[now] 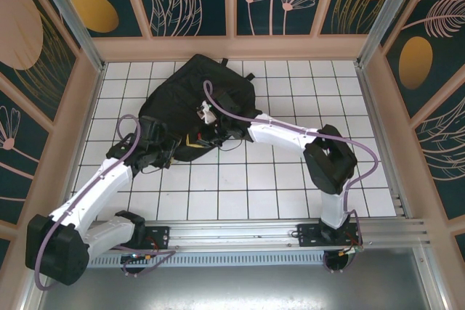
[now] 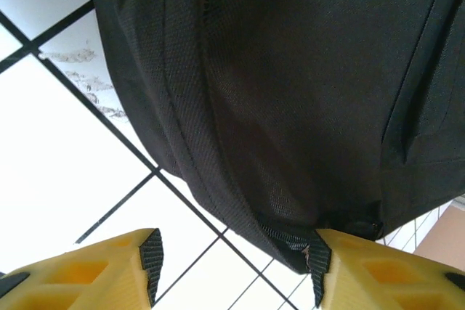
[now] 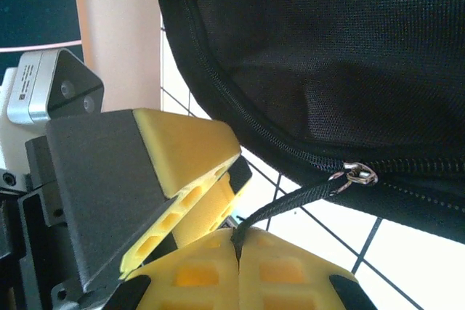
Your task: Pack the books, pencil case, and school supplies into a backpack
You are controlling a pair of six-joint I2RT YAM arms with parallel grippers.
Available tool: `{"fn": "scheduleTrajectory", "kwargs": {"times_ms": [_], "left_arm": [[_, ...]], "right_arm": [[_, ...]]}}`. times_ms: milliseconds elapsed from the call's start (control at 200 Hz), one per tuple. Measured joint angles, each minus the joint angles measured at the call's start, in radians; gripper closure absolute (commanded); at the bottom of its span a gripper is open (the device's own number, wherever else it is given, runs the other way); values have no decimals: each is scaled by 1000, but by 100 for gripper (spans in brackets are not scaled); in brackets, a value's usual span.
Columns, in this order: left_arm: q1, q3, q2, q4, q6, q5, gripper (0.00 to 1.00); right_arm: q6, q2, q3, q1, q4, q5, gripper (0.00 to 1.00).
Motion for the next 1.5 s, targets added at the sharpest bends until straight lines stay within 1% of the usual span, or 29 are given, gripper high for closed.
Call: {"fn": "scheduleTrajectory", "kwargs": {"times_ms": [85, 230, 330, 465, 641, 806, 1146, 1446, 1501], "left_arm": [[0, -6, 15, 20, -23, -3, 56], [0, -9, 54, 44, -29, -16, 62], [0, -9, 91, 57, -28, -19, 71], [0, -10, 105, 61, -27, -24, 87], [0, -11, 82, 65, -19, -50, 100], [0, -31, 72, 72, -12, -54, 100], [-8, -48, 69, 92, 6, -49, 100], [-10, -48, 68, 103, 23, -42, 100], [-10, -50, 66, 106, 31, -42, 91]], "right_arm": [[0, -3, -1, 4, 5, 6, 100], [0, -3, -3, 14, 13, 12, 100], [-1, -3, -6, 20, 11, 23, 100], [-8, -6, -12, 21, 4, 34, 100], [-40, -27, -21, 20, -14, 49, 100], [-85, -48, -42, -2, -60, 59, 100], [-158, -142, -153, -109, -114, 85, 100], [-199, -152, -172, -156, -129, 102, 100], [-201, -155, -175, -166, -132, 103, 100]]}}
